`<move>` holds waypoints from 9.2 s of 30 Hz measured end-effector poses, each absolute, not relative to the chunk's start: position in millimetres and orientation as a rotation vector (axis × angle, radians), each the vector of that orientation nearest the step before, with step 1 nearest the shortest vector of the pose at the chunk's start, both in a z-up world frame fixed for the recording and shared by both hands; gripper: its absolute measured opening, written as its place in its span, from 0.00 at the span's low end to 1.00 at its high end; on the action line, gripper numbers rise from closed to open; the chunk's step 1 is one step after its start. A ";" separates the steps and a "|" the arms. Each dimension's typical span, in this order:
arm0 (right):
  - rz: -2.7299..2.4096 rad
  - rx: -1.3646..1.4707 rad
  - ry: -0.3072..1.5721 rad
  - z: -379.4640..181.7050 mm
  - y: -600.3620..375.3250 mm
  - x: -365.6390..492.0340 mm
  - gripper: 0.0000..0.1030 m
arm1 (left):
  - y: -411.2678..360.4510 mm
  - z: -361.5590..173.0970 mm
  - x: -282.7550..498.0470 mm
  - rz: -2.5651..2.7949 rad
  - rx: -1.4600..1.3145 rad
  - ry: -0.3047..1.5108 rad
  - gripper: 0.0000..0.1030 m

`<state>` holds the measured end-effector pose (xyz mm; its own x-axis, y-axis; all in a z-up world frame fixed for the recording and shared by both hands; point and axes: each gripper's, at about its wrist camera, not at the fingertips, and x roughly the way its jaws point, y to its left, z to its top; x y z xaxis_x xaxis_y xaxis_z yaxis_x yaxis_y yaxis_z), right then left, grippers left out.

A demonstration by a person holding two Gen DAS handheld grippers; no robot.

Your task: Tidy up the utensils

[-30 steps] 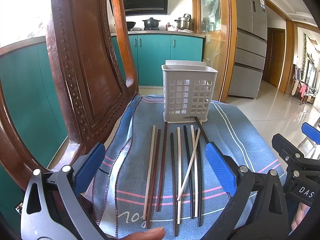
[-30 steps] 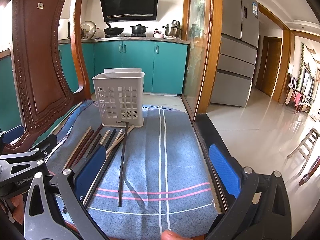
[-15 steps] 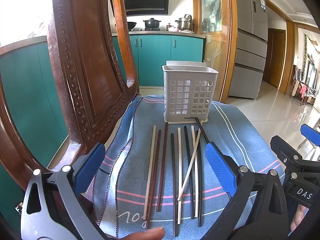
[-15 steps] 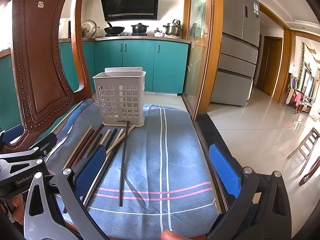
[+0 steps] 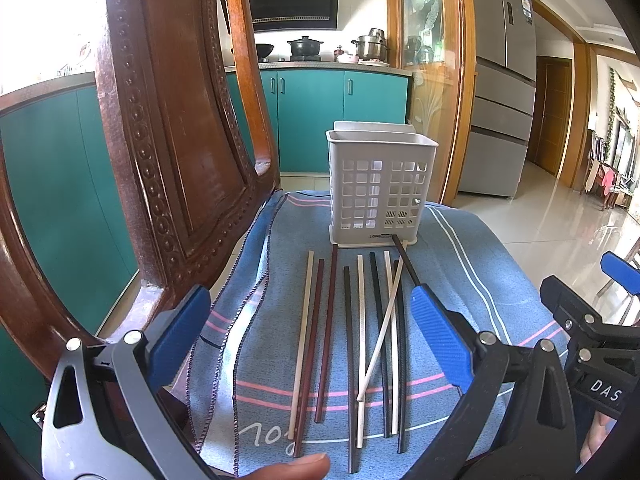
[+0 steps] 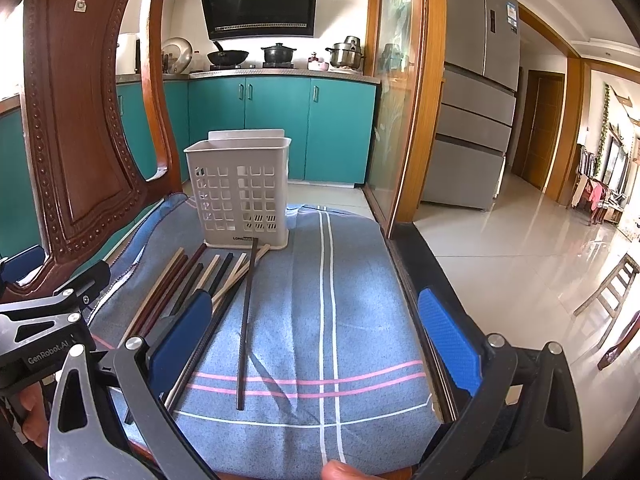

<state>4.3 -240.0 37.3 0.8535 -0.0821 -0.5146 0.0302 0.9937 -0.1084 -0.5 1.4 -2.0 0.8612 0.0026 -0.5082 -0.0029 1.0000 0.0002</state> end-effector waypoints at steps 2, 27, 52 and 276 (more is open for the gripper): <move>-0.061 -0.098 0.547 36.9 -239.7 3.7 0.98 | 2.2 -2.2 -0.5 0.006 0.002 0.533 0.97; -0.065 -0.099 0.573 35.3 -243.3 6.4 0.98 | 3.0 -2.9 -0.9 0.020 0.016 0.546 0.97; -0.063 -0.114 0.569 36.7 -245.1 5.9 0.98 | 1.8 -3.9 1.6 0.023 0.025 0.557 0.97; 0.205 0.037 0.955 -32.5 -276.7 194.2 0.43 | -34.2 -97.0 129.7 -0.258 -0.248 1.012 0.34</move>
